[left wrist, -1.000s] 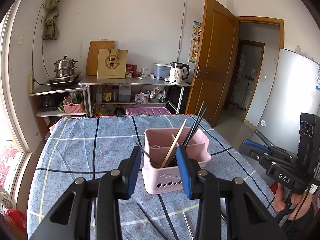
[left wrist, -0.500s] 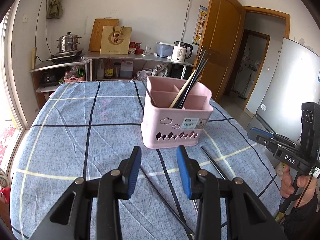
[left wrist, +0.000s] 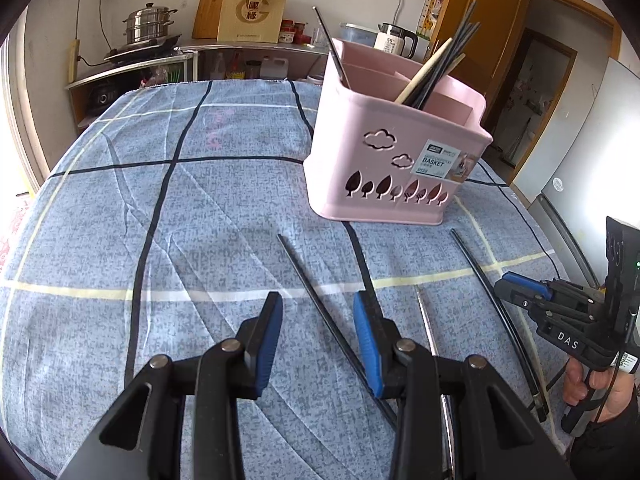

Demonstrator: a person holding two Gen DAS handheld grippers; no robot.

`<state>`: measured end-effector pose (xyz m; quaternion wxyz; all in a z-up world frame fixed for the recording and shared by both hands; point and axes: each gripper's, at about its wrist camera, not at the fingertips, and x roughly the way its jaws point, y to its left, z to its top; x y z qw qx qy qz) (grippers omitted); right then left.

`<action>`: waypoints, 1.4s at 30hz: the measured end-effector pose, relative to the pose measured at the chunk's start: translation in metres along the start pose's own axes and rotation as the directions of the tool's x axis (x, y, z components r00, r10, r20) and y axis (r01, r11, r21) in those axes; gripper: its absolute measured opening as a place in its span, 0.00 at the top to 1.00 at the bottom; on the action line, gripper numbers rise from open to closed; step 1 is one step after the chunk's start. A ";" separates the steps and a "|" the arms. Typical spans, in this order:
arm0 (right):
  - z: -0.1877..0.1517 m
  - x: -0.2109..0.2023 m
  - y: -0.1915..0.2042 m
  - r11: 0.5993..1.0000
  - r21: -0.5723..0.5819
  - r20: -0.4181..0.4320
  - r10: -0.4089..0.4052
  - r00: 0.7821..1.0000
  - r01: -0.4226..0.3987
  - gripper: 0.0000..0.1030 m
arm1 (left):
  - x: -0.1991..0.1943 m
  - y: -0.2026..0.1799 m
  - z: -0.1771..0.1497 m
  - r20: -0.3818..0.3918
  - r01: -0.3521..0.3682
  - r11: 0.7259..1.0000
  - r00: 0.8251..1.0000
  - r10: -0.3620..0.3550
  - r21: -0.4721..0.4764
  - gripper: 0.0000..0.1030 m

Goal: Organize utensils
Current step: 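Grasp a black chopstick with the left tool while the right tool grasps black chopsticks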

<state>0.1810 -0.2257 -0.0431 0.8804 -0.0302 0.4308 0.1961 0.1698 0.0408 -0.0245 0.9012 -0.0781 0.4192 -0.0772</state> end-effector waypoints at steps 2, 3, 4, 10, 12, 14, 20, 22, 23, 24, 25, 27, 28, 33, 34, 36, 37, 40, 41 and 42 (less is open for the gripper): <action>0.000 -0.001 -0.001 1.000 -0.001 0.003 0.005 1.000 -0.005 0.82 | 0.004 0.000 -0.001 -0.007 0.000 1.000 1.000 0.000 -0.002 0.63; 0.001 0.000 0.000 1.000 -0.004 0.003 0.003 1.000 -0.003 0.82 | 0.005 0.001 0.000 -0.009 0.000 1.000 1.000 0.000 -0.002 0.63; 0.001 0.000 0.001 1.000 -0.010 0.002 0.000 1.000 0.000 0.82 | 0.006 0.001 0.000 -0.013 0.000 1.000 1.000 0.000 -0.002 0.63; 0.000 -0.001 0.008 0.999 -0.047 -0.001 -0.003 1.000 0.003 0.82 | 0.012 0.001 0.000 -0.028 -0.001 1.000 1.000 0.001 -0.006 0.63; 0.000 -0.001 0.007 0.999 -0.042 -0.003 -0.001 1.000 0.001 0.82 | 0.014 0.001 -0.001 -0.036 -0.004 1.000 0.999 0.003 -0.006 0.63; -0.001 -0.001 0.007 0.999 -0.044 -0.007 0.001 1.000 -0.002 0.82 | 0.016 0.001 -0.002 -0.043 -0.005 1.000 0.999 0.005 -0.006 0.63; -0.003 -0.002 0.011 0.997 -0.075 -0.021 0.001 1.000 -0.002 0.82 | 0.019 0.000 -0.001 -0.052 -0.015 1.000 0.999 0.015 -0.010 0.63; -0.004 -0.003 0.010 0.997 -0.083 -0.023 -0.001 1.000 -0.001 0.82 | 0.020 0.001 0.000 -0.059 -0.018 1.000 0.998 0.017 -0.011 0.63; -0.004 -0.003 0.008 0.997 -0.081 -0.026 -0.002 1.000 0.000 0.82 | 0.021 0.001 0.000 -0.061 -0.019 1.000 0.998 0.019 -0.011 0.63; -0.005 -0.002 0.006 0.997 -0.081 -0.037 -0.013 0.999 0.010 0.82 | 0.021 0.002 0.001 -0.062 -0.019 1.000 0.998 0.019 -0.010 0.63; -0.007 -0.001 0.005 0.996 -0.084 -0.045 -0.014 0.999 0.010 0.82 | 0.022 0.002 0.001 -0.061 -0.019 1.000 0.998 0.019 -0.009 0.63; -0.010 -0.003 0.004 0.996 -0.085 -0.045 -0.015 0.999 0.011 0.82 | 0.022 0.003 0.002 -0.060 -0.021 1.000 0.998 0.020 -0.009 0.63; -0.010 -0.003 0.005 0.996 -0.088 -0.048 -0.020 0.999 0.016 0.82 | 0.022 0.003 0.002 -0.060 -0.022 1.000 0.998 0.021 -0.009 0.63; -0.006 0.002 0.003 0.996 -0.084 -0.044 -0.035 0.998 0.031 0.82 | 0.029 0.003 0.007 -0.075 -0.026 1.000 0.997 0.025 -0.013 0.63; -0.003 0.004 0.002 0.997 -0.076 -0.044 -0.036 0.998 0.033 0.82 | 0.031 0.003 0.008 -0.077 -0.028 1.000 0.997 0.026 -0.013 0.63; 0.004 0.007 0.000 0.997 -0.064 -0.045 -0.042 0.998 0.039 0.82 | 0.033 0.003 0.013 -0.083 -0.028 0.999 0.996 0.026 -0.017 0.63; 0.007 0.010 -0.002 0.997 -0.058 -0.046 -0.044 0.998 0.041 0.82 | 0.035 0.004 0.016 -0.086 -0.026 0.999 0.996 0.024 -0.023 0.63; 0.016 0.016 -0.004 0.998 -0.046 -0.049 -0.053 0.997 0.050 0.82 | 0.042 0.005 0.022 -0.090 -0.031 0.999 0.996 0.028 -0.035 0.63; 0.018 0.018 -0.005 0.998 -0.044 -0.050 -0.055 0.997 0.053 0.82 | 0.044 0.003 0.023 -0.089 -0.039 0.999 0.995 0.036 -0.030 0.63; 0.020 0.019 -0.005 0.998 -0.042 -0.050 -0.056 0.997 0.054 0.82 | 0.045 0.002 0.024 -0.086 -0.048 0.999 0.995 0.045 -0.024 0.63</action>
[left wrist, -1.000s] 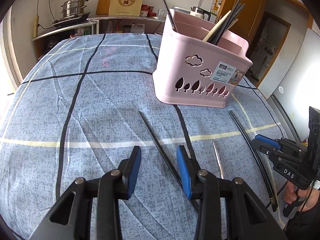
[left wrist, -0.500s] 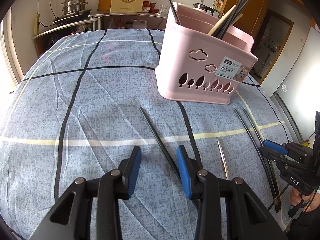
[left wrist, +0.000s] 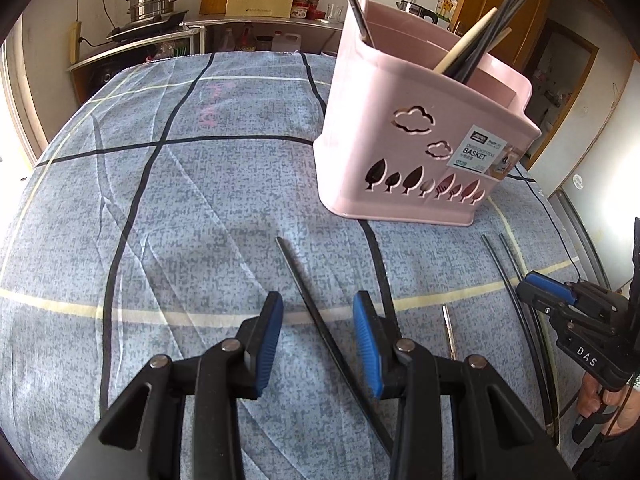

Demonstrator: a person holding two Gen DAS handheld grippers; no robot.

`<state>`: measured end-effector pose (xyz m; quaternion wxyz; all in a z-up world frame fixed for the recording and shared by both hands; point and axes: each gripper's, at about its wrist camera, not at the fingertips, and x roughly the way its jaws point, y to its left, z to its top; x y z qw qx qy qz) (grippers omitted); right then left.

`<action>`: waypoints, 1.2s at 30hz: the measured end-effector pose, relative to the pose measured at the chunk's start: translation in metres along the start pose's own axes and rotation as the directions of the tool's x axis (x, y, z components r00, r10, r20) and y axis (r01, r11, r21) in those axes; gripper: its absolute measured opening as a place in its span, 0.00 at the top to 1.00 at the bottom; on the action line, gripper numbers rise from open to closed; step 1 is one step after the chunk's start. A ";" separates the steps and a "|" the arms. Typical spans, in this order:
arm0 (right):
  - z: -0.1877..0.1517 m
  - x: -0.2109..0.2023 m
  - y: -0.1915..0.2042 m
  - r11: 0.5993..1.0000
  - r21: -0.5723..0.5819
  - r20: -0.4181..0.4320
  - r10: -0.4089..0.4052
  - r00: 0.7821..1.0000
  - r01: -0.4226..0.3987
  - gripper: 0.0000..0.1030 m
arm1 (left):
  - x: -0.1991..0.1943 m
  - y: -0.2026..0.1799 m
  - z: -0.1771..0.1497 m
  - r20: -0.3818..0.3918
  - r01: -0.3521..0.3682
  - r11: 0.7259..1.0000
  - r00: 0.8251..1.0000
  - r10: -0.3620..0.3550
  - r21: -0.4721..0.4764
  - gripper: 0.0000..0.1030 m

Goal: Organize utensils
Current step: 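Grasp a black chopstick with the left tool while the right tool grasps black chopsticks, then carry both held chopsticks over the pink basket and lower them in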

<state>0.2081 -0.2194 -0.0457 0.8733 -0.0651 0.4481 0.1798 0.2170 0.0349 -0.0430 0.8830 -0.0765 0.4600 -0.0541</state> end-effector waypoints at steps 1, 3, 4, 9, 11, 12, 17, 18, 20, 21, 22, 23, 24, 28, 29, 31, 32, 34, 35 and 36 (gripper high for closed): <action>0.002 0.001 0.000 1.000 0.002 0.000 0.001 1.000 -0.001 0.82 | 0.001 -0.003 0.000 0.003 -0.011 1.000 1.000 0.011 0.009 0.63; 0.005 0.004 0.000 1.000 0.009 0.000 0.003 1.000 -0.003 0.82 | 0.004 -0.010 0.001 0.007 -0.030 0.999 1.000 0.030 0.036 0.64; 0.006 0.005 -0.001 1.000 0.013 0.000 0.005 1.000 -0.005 0.82 | 0.004 -0.013 0.001 0.007 -0.033 0.998 0.999 0.033 0.049 0.65; 0.010 0.007 -0.002 1.000 0.015 -0.001 0.007 1.000 -0.007 0.84 | 0.005 -0.020 0.001 0.000 -0.032 0.996 0.999 0.032 0.086 0.85; 0.010 0.007 -0.002 1.000 0.017 0.002 0.003 1.000 -0.003 0.90 | 0.005 -0.023 -0.001 -0.002 -0.028 0.995 1.000 0.029 0.099 0.88; 0.010 0.007 -0.003 1.000 0.019 0.002 0.003 1.000 -0.003 0.93 | 0.004 -0.024 -0.002 -0.001 -0.033 0.994 0.999 0.033 0.108 0.88; 0.009 0.006 -0.004 0.999 0.028 0.004 0.026 1.000 -0.026 0.93 | 0.002 -0.031 -0.005 -0.009 -0.028 0.992 1.000 0.029 0.126 0.90; 0.008 0.004 -0.003 0.999 0.029 0.007 0.030 1.000 -0.030 0.93 | 0.002 -0.031 -0.004 -0.013 -0.019 0.992 1.000 0.021 0.124 0.91; 0.006 -0.001 -0.002 0.999 0.030 0.020 0.038 0.999 -0.039 0.94 | -0.001 -0.030 -0.002 -0.014 -0.008 0.992 1.000 0.010 0.123 0.92; 0.006 -0.005 -0.001 0.999 0.031 0.030 0.042 0.999 -0.043 0.94 | -0.004 -0.031 -0.002 -0.009 -0.006 0.992 1.000 0.007 0.125 0.92; 0.006 -0.009 -0.001 0.999 0.031 0.041 0.043 0.998 -0.044 0.94 | -0.008 -0.031 -0.003 -0.003 -0.004 0.992 1.000 0.004 0.127 0.92; 0.006 -0.014 0.000 0.998 0.030 0.052 0.045 0.998 -0.046 0.94 | -0.011 -0.032 -0.002 0.003 0.001 0.992 1.000 -0.001 0.128 0.92; 0.007 -0.018 0.000 0.998 0.028 0.064 0.048 0.997 -0.050 0.94 | -0.015 -0.032 -0.001 0.009 0.007 0.992 1.000 -0.009 0.129 0.92; 0.012 -0.040 0.003 0.998 0.021 0.118 0.051 0.992 -0.054 0.94 | -0.038 -0.034 0.004 0.052 0.036 0.990 0.998 -0.044 0.136 0.93; 0.014 -0.045 0.003 0.998 0.020 0.132 0.053 0.990 -0.056 0.94 | -0.044 -0.034 0.006 0.063 0.042 0.990 0.997 -0.051 0.137 0.93; 0.018 -0.058 0.004 0.998 0.017 0.163 0.055 0.985 -0.059 0.95 | -0.058 -0.036 0.009 0.094 0.050 0.988 0.994 -0.064 0.145 0.93; 0.020 -0.064 0.005 0.998 0.016 0.180 0.054 0.982 -0.058 0.95 | -0.065 -0.037 0.011 0.108 0.052 0.988 0.992 -0.068 0.148 0.93; 0.023 -0.076 0.007 0.998 0.014 0.212 0.054 0.976 -0.058 0.95 | -0.078 -0.038 0.016 0.137 0.057 0.986 0.987 -0.078 0.156 0.93; 0.025 -0.082 0.007 0.998 0.012 0.228 0.055 0.972 -0.059 0.95 | -0.084 -0.038 0.019 0.151 0.058 0.985 0.985 -0.082 0.160 0.94; 0.027 -0.087 0.007 0.998 0.011 0.244 0.054 0.968 -0.058 0.95 | -0.089 -0.038 0.021 0.163 0.058 0.985 0.983 -0.085 0.164 0.94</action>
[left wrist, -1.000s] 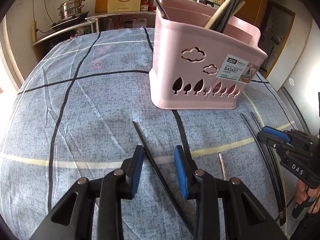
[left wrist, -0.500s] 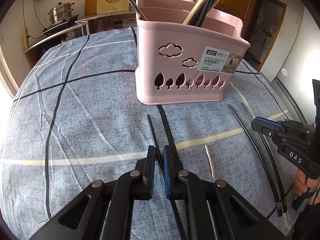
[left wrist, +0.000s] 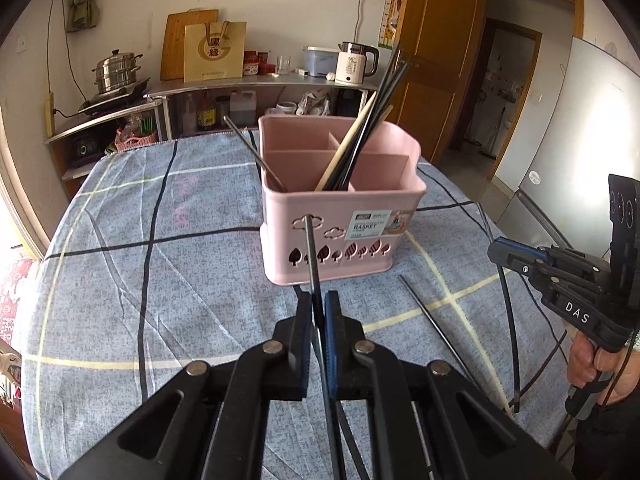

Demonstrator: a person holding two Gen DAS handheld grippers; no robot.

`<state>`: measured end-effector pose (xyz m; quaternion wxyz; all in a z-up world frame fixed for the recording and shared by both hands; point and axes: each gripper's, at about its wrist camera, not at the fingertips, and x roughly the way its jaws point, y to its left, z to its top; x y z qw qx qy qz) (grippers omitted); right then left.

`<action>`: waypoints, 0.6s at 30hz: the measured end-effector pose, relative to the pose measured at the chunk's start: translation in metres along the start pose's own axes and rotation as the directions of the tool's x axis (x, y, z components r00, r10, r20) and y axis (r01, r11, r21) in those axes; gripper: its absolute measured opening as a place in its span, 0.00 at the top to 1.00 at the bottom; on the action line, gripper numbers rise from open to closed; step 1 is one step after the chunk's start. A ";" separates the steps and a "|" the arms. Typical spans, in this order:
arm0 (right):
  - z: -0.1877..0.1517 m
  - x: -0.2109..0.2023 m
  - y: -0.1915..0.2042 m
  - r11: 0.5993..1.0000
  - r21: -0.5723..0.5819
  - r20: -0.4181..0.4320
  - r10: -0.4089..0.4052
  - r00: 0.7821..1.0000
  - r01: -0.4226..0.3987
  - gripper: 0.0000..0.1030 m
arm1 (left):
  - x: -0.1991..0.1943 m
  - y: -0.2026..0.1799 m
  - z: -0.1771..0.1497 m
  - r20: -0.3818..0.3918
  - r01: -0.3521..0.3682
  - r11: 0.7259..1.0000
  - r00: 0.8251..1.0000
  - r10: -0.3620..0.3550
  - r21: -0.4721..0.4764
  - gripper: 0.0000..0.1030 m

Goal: Organize utensils
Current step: 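Carry both held chopsticks over the pink basket and lower them in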

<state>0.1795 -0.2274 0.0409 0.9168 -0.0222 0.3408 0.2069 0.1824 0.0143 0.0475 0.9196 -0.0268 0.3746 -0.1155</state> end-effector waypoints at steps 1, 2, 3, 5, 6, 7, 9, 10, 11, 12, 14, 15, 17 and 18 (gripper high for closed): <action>0.003 -0.005 0.001 1.000 -0.001 0.016 -0.002 1.000 0.002 0.95 | -0.006 0.000 0.004 0.015 0.001 1.000 1.000 -0.001 0.005 0.94; 0.006 -0.009 0.002 1.000 -0.002 0.030 -0.003 1.000 0.003 0.95 | -0.011 -0.001 0.007 0.029 0.002 1.000 1.000 -0.002 0.009 0.94; 0.009 -0.014 0.003 1.000 -0.003 0.044 -0.003 0.999 0.003 0.95 | -0.016 -0.001 0.010 0.041 0.003 1.000 0.999 -0.003 0.012 0.94; 0.014 -0.022 0.004 1.000 -0.007 0.072 -0.005 0.997 0.006 0.95 | -0.025 -0.001 0.017 0.065 0.005 1.000 0.998 -0.006 0.020 0.94; 0.016 -0.026 0.004 1.000 -0.008 0.084 -0.006 0.996 0.007 0.95 | -0.029 -0.002 0.019 0.075 0.004 1.000 0.997 -0.006 0.023 0.95; 0.018 -0.029 0.005 1.000 -0.009 0.096 -0.006 0.995 0.007 0.95 | -0.033 -0.001 0.021 0.085 0.004 1.000 0.996 -0.006 0.025 0.95; 0.023 -0.036 0.005 1.000 -0.013 0.115 -0.007 0.993 0.008 0.95 | -0.039 -0.002 0.024 0.099 0.004 1.000 0.995 -0.007 0.029 0.95; 0.024 -0.038 0.007 1.000 -0.015 0.124 -0.007 0.992 0.009 0.95 | -0.042 -0.001 0.025 0.107 0.004 1.000 0.994 -0.007 0.031 0.95; 0.026 -0.040 0.007 1.000 -0.017 0.130 -0.008 0.991 0.011 0.95 | -0.044 0.000 0.027 0.112 0.005 1.000 0.994 -0.008 0.030 0.95; 0.027 -0.042 0.008 1.000 -0.017 0.137 -0.009 0.991 0.011 0.95 | -0.046 0.000 0.027 0.118 0.007 0.999 0.993 -0.010 0.031 0.95; 0.029 -0.046 0.009 1.000 -0.021 0.147 -0.010 0.989 0.013 0.95 | -0.052 -0.001 0.029 0.129 0.008 0.999 0.992 -0.012 0.032 0.95; 0.029 -0.049 0.010 1.000 -0.022 0.152 -0.011 0.988 0.014 0.95 | -0.053 -0.001 0.030 0.134 0.009 0.999 0.991 -0.013 0.032 0.95; 0.031 -0.052 0.011 1.000 -0.024 0.161 -0.010 0.987 0.014 0.95 | -0.056 -0.001 0.030 0.141 0.013 0.999 0.990 -0.017 0.034 0.95; 0.031 -0.053 0.011 1.000 -0.025 0.165 -0.011 0.986 0.015 0.95 | -0.058 -0.001 0.031 0.143 0.014 0.999 0.990 -0.019 0.035 0.95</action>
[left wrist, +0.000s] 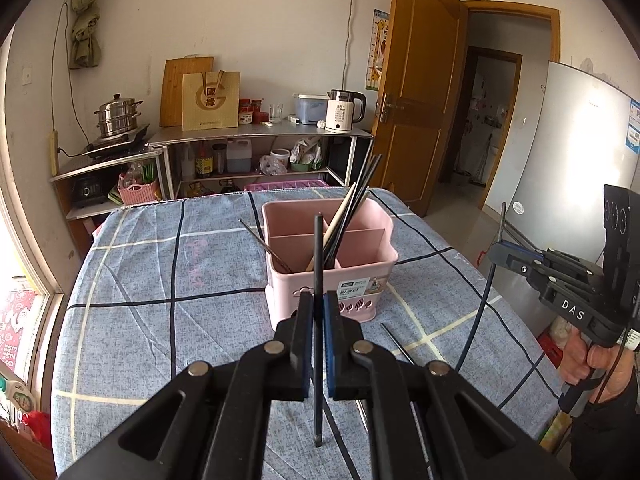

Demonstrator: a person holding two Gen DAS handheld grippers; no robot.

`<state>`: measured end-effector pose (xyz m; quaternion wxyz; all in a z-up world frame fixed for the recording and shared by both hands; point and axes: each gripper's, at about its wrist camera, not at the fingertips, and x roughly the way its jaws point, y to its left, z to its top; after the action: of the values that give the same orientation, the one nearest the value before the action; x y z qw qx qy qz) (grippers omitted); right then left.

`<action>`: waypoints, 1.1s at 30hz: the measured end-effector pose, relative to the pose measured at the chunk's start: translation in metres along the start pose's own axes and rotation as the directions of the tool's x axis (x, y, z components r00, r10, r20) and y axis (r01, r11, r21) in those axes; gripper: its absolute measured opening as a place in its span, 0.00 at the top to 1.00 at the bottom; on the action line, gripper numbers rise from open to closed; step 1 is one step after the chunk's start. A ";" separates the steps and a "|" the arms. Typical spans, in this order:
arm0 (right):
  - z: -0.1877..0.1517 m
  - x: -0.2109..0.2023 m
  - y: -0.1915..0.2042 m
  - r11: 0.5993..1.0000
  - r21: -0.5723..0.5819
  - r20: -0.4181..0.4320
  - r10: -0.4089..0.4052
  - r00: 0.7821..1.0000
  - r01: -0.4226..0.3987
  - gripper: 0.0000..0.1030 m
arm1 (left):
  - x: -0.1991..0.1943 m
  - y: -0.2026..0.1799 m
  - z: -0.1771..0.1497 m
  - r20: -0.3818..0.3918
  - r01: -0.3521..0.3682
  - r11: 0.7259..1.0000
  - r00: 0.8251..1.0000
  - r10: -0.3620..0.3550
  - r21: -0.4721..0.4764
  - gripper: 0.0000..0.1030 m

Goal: Organize utensils
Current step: 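Carry both held chopsticks over the pink basket and lower them in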

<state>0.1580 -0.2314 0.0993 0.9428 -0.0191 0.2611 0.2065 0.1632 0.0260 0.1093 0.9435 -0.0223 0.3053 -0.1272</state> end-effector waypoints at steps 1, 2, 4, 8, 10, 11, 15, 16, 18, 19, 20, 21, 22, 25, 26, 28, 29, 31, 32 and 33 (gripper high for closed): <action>0.001 -0.002 0.001 1.000 0.000 0.004 -0.001 1.000 0.001 0.95 | -0.001 0.000 0.000 0.002 0.001 1.000 1.000 -0.001 0.001 0.95; 0.002 -0.003 0.000 1.000 0.000 0.008 0.000 1.000 0.000 0.95 | -0.002 0.000 0.000 0.002 0.004 1.000 1.000 -0.004 0.001 0.95; 0.003 -0.005 0.001 1.000 -0.002 0.014 0.000 1.000 0.000 0.95 | -0.003 0.000 0.000 0.002 0.005 1.000 1.000 -0.005 0.002 0.95; 0.004 -0.008 0.004 1.000 -0.007 0.022 -0.001 1.000 0.001 0.95 | -0.006 -0.001 -0.001 0.003 0.008 1.000 1.000 -0.008 0.003 0.95; 0.005 -0.009 0.004 1.000 -0.008 0.023 -0.001 1.000 0.001 0.95 | -0.006 -0.001 0.000 0.002 0.007 1.000 1.000 -0.007 0.004 0.95; 0.006 -0.010 0.004 1.000 -0.009 0.024 -0.001 1.000 0.001 0.95 | -0.005 -0.002 -0.001 0.000 0.007 1.000 1.000 -0.007 0.004 0.95; 0.006 -0.012 0.004 1.000 -0.012 0.028 0.000 1.000 0.000 0.95 | -0.006 -0.001 0.000 -0.003 0.010 1.000 1.000 -0.010 0.002 0.95; 0.006 -0.012 0.004 1.000 -0.013 0.029 0.001 1.000 0.000 0.95 | -0.007 -0.001 0.000 -0.004 0.011 1.000 1.000 -0.011 0.000 0.95; 0.007 -0.014 0.005 1.000 -0.014 0.031 0.001 1.000 -0.001 0.95 | -0.008 0.000 0.001 -0.005 0.013 1.000 1.000 -0.013 -0.002 0.95; 0.008 -0.014 0.006 1.000 -0.016 0.032 0.002 0.999 -0.001 0.95 | -0.008 0.000 0.001 -0.004 0.013 1.000 1.000 -0.013 -0.001 0.95; 0.008 -0.015 0.006 1.000 -0.017 0.034 0.003 0.999 -0.002 0.95 | -0.008 0.000 0.001 -0.004 0.013 1.000 1.000 -0.013 -0.001 0.95; 0.009 -0.015 0.007 1.000 -0.018 0.035 0.004 0.999 -0.004 0.95 | -0.008 0.000 0.001 -0.004 0.014 1.000 1.000 -0.014 -0.001 0.95; 0.009 -0.016 0.007 1.000 -0.020 0.037 0.006 0.999 -0.006 0.95 | -0.008 0.000 0.001 -0.004 0.014 1.000 1.000 -0.014 -0.002 0.95; 0.011 -0.017 0.009 1.000 -0.024 0.042 0.012 0.999 -0.011 0.95 | -0.007 0.001 0.003 -0.009 0.018 1.000 1.000 -0.018 -0.006 0.95; 0.012 -0.017 0.009 1.000 -0.025 0.043 0.014 0.999 -0.013 0.95 | -0.006 0.001 0.003 -0.011 0.020 1.000 1.000 -0.020 -0.008 0.95; 0.013 -0.016 0.011 0.999 -0.028 0.044 0.021 0.999 -0.020 0.95 | -0.005 0.002 0.005 -0.017 0.017 1.000 1.000 -0.017 -0.010 0.95; 0.013 -0.015 0.012 0.999 -0.030 0.043 0.024 0.999 -0.023 0.95 | -0.004 0.003 0.006 -0.021 0.017 1.000 1.000 -0.017 -0.011 0.95; 0.014 -0.013 0.014 0.999 -0.032 0.040 0.029 0.999 -0.028 0.95 | -0.002 0.003 0.008 -0.027 0.020 1.000 0.999 -0.021 -0.011 0.95; 0.014 -0.012 0.015 0.999 -0.032 0.039 0.032 0.999 -0.030 0.95 | -0.002 0.004 0.009 -0.029 0.021 1.000 0.999 -0.021 -0.009 0.95; 0.015 -0.011 0.015 0.999 -0.032 0.038 0.035 0.999 -0.033 0.95 | -0.002 0.004 0.010 -0.029 0.021 1.000 0.999 -0.022 -0.008 0.95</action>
<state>0.1504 -0.2195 0.1184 0.9436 -0.0254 0.2398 0.2269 0.1686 0.0296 0.1181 0.9373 -0.0275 0.3194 -0.1365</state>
